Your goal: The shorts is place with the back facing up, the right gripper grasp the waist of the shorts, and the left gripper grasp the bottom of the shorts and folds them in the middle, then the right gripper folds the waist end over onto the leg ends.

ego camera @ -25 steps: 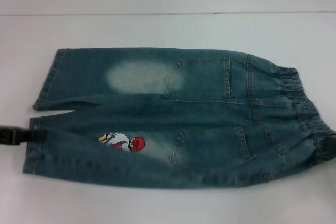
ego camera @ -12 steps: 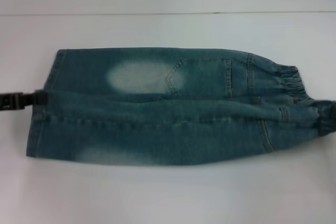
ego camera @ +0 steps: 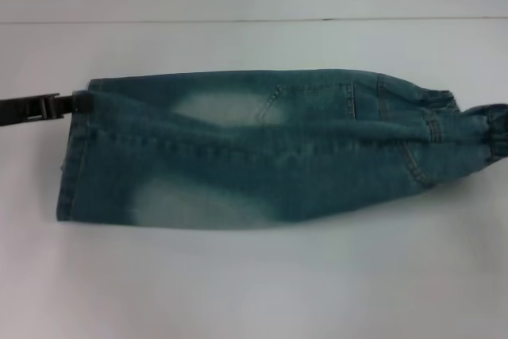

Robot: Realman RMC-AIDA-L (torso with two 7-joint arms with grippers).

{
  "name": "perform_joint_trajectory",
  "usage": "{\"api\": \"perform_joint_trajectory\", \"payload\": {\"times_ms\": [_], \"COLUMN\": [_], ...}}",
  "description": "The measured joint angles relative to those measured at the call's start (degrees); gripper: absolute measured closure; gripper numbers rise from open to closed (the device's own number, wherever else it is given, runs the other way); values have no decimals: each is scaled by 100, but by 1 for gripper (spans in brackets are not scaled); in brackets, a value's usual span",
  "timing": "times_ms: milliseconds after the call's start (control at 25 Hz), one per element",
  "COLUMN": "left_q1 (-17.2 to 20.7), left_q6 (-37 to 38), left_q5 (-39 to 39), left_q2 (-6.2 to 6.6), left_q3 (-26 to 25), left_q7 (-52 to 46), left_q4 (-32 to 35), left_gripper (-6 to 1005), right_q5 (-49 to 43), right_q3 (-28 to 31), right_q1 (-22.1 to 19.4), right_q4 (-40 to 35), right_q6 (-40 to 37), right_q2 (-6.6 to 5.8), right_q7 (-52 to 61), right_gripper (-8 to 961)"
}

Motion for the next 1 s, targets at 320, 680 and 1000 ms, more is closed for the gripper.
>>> {"api": "perform_joint_trajectory", "payload": {"times_ms": [320, 680, 1000], "left_q1": [-119, -226, -285], "left_q6": [-463, -1014, -1138], "left_q5": [-205, -264, -290], "left_q2": [-29, -124, -192], "left_q3": [15, 183, 320], "left_q7": [-211, -228, -289], "left_q4": [3, -29, -41], "left_gripper": [996, 996, 997], "right_q5": [-140, -430, -437], "right_q3": [-229, -361, -483], "right_q1": [182, 420, 680], "right_q4": [-267, -404, -486], "right_q6": [353, 774, 892], "right_q2": [-71, -78, -46], "right_q7": [305, 414, 357], "right_gripper": [899, 898, 898]}}
